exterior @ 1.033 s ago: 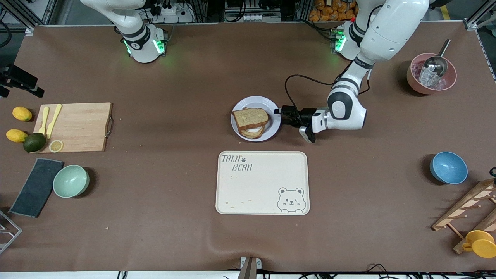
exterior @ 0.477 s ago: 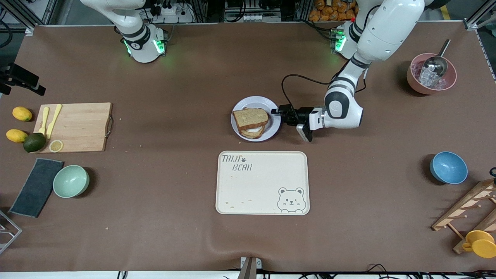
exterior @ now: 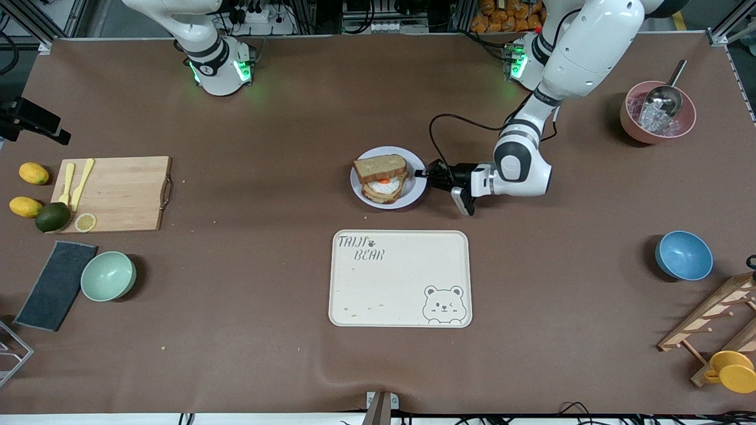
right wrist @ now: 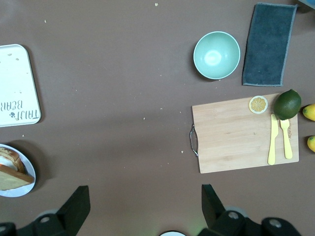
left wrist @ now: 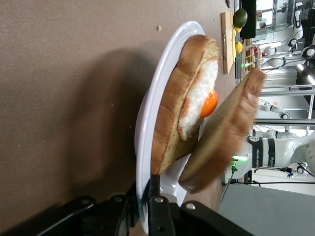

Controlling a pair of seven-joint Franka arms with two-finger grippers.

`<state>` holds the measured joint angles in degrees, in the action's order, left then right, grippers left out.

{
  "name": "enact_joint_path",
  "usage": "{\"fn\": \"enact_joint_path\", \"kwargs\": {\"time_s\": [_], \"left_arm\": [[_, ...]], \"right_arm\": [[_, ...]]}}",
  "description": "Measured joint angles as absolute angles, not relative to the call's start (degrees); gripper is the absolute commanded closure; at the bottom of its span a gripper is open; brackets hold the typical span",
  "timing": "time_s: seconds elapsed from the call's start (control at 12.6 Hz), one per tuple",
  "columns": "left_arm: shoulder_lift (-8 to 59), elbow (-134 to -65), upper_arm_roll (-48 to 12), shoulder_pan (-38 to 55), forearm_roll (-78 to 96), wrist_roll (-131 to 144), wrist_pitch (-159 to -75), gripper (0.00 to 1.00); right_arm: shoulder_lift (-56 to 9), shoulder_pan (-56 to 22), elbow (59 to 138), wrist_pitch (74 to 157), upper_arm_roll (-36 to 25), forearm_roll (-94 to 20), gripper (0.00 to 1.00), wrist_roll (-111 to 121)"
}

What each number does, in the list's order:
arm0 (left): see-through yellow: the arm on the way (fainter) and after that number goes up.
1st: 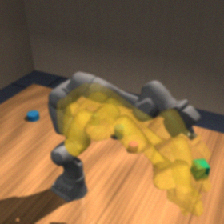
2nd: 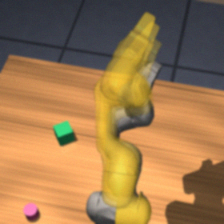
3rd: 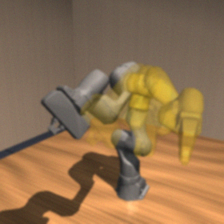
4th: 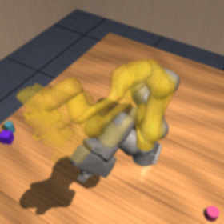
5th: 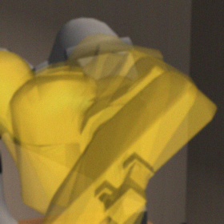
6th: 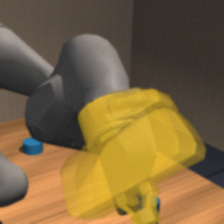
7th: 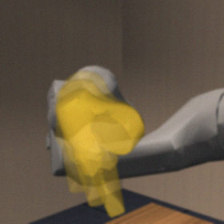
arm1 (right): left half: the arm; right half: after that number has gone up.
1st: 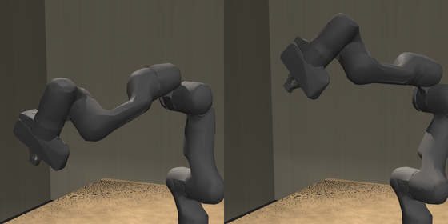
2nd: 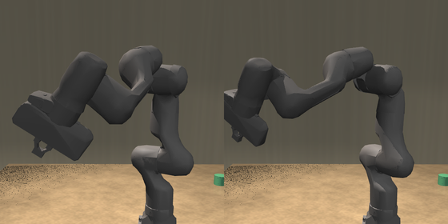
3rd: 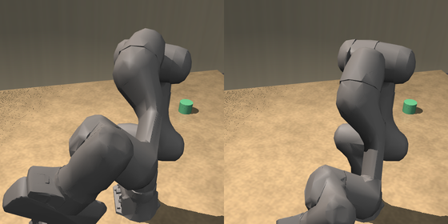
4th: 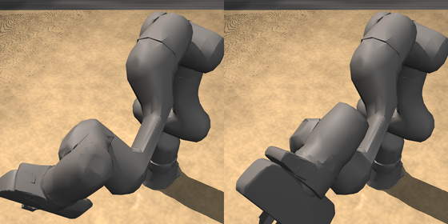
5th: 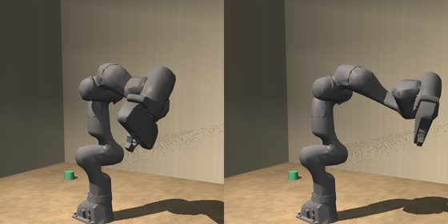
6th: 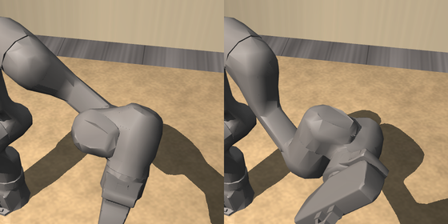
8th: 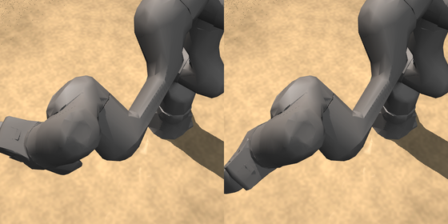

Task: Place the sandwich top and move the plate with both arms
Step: 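Slide the plate with the left gripper onto the bear tray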

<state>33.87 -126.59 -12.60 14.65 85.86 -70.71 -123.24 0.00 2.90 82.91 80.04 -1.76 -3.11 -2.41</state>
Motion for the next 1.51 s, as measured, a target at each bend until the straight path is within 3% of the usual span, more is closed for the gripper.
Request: {"fn": "enact_joint_path", "kwargs": {"time_s": [0.79, 1.51], "left_arm": [[34.66, -127.23, -12.58, 11.53, 89.59, -67.2, -121.19, 1.0], [32.95, -127.6, -12.44, 3.79, 89.63, -66.77, -112.98, 1.0]], "right_arm": [[-0.01, 2.9, 82.93, 79.92, -1.67, -3.11, 0.0, -2.62], [-0.28, 2.9, 83.14, 79.9, -1.65, -3.11, 0.0, -2.64]]}}
